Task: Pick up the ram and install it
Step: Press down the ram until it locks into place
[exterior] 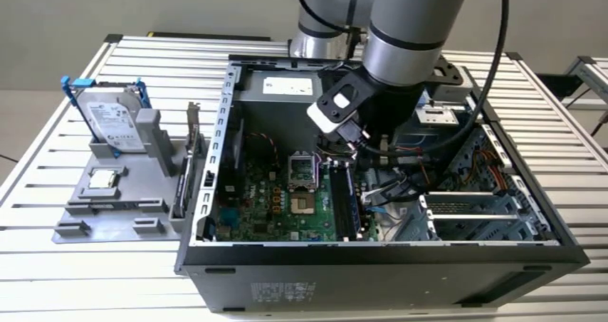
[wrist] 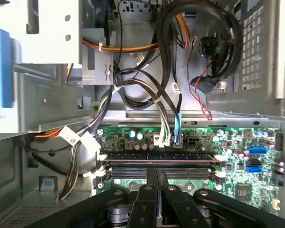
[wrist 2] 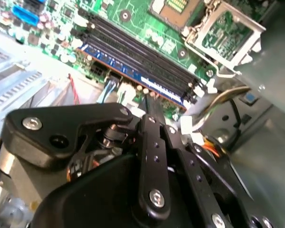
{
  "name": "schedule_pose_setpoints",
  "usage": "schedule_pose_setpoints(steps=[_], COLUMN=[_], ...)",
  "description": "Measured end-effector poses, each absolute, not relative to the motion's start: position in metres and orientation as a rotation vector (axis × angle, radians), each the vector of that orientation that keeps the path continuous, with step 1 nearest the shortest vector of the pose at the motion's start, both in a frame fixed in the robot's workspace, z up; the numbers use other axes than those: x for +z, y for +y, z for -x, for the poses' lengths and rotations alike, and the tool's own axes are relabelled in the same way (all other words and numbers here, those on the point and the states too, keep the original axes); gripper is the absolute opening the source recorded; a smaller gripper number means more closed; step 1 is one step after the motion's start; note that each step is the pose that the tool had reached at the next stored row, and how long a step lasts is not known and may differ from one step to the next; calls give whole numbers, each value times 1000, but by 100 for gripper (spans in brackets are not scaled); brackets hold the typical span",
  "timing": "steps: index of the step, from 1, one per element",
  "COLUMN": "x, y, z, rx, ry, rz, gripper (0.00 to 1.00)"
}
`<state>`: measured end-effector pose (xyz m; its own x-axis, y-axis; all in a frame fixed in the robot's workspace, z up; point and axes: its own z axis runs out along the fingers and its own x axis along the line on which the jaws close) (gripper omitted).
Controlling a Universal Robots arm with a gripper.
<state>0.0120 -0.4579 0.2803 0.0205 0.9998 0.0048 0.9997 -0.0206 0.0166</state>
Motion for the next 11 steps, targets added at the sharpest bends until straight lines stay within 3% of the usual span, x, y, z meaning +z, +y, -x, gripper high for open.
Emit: schedule_pose_setpoints(steps=[11], x=[309], y=[-458], z=[-12], rx=[23], ry=[2192], rz=[-2238], gripper=[0])
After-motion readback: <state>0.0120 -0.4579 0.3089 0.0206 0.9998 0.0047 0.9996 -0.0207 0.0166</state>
